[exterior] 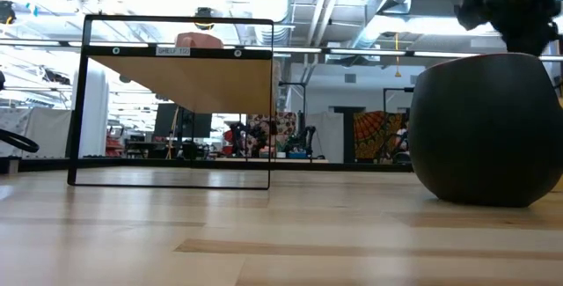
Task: Place coffee mugs
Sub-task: Put the yellow mug on the shelf
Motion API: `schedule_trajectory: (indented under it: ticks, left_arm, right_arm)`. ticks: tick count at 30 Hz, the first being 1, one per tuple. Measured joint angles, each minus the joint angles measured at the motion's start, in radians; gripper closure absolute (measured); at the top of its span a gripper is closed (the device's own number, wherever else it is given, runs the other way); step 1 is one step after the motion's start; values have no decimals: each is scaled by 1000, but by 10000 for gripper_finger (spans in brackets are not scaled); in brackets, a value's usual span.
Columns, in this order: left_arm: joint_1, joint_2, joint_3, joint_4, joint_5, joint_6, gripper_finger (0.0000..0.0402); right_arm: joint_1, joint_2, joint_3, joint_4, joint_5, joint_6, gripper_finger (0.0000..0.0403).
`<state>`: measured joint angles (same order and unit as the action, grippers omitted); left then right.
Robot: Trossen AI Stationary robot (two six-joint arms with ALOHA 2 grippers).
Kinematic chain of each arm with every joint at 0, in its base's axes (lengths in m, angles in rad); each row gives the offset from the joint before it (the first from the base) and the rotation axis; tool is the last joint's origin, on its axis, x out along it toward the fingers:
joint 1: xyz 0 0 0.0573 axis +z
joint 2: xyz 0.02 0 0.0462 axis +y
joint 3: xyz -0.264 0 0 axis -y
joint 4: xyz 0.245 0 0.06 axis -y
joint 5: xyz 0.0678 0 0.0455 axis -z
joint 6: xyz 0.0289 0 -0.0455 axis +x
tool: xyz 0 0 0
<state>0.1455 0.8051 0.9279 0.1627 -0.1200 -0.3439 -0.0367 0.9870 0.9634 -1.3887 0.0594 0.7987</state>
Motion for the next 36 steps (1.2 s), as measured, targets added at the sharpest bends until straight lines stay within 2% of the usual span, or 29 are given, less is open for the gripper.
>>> schedule_trajectory:
  ticks: [5, 8, 18, 21, 24, 29, 32, 36]
  left_arm:
    - [0, 0, 0, 0, 0, 0, 221]
    - [0, 0, 0, 0, 0, 0, 221]
    - [0, 0, 0, 0, 0, 0, 221]
    - [0, 0, 0, 0, 0, 0, 221]
    - [0, 0, 0, -8, -1, 10, 221]
    - [0, 0, 0, -18, -1, 11, 221]
    - [0, 0, 0, -19, -10, 11, 221]
    - [0, 0, 0, -19, -27, 12, 221]
  right_arm:
    - [27, -25, -115, 57, -36, 71, 204]
    - [37, -27, -171, 106, -29, 116, 181]
    - [37, 42, -287, 223, 0, 128, 182]
    - [37, 62, -286, 239, 3, 114, 198]
    - [37, 67, -278, 242, 2, 111, 236]
    - [24, 68, -152, 214, 7, 29, 367]
    - [-15, 75, -9, 226, 12, -19, 369]
    - [-59, 158, 220, 213, 68, -88, 367]
